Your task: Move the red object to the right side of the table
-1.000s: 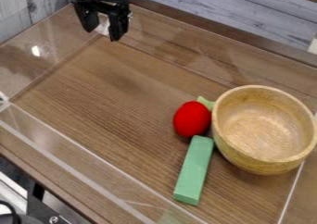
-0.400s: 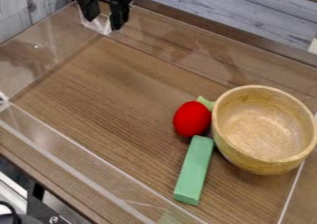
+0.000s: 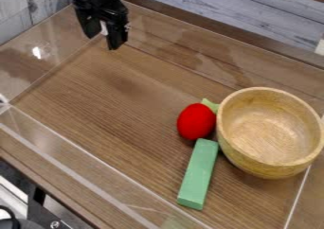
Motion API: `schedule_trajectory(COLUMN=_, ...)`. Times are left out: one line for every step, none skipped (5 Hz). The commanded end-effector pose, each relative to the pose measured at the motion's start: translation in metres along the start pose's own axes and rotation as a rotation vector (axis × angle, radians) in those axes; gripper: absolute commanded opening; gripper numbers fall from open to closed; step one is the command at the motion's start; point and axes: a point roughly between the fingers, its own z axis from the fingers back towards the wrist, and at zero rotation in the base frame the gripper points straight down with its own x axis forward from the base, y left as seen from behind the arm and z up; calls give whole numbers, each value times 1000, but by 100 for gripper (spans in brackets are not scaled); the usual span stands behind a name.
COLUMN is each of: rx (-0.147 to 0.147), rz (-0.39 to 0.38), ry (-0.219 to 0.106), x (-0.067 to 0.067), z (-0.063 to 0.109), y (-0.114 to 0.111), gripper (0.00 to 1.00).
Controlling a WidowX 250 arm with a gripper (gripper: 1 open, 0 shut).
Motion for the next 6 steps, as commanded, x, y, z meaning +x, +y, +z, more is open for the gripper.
schedule_trajectory(rx=41, rz=23, ry=-73, x=11, z=18, y=18, gripper=100)
schedule_trajectory(rx=45, rz=52, ry=-83, x=16, z=15, y=28, gripper=100)
schedule_trajectory(rx=55, rz=97, ry=-87, x=19, z=7, y=36, gripper=100)
schedule_trajectory(rx=60, rz=132, ry=-95, x=24, z=0, y=42, gripper=100)
schedule_trajectory(rx=66, rz=163, ry=-100, x=30, z=-7, y=49, gripper=100)
schedule_trajectory(rx=81, rz=222, ry=-100, x=39, z=-13, y=62, gripper=0)
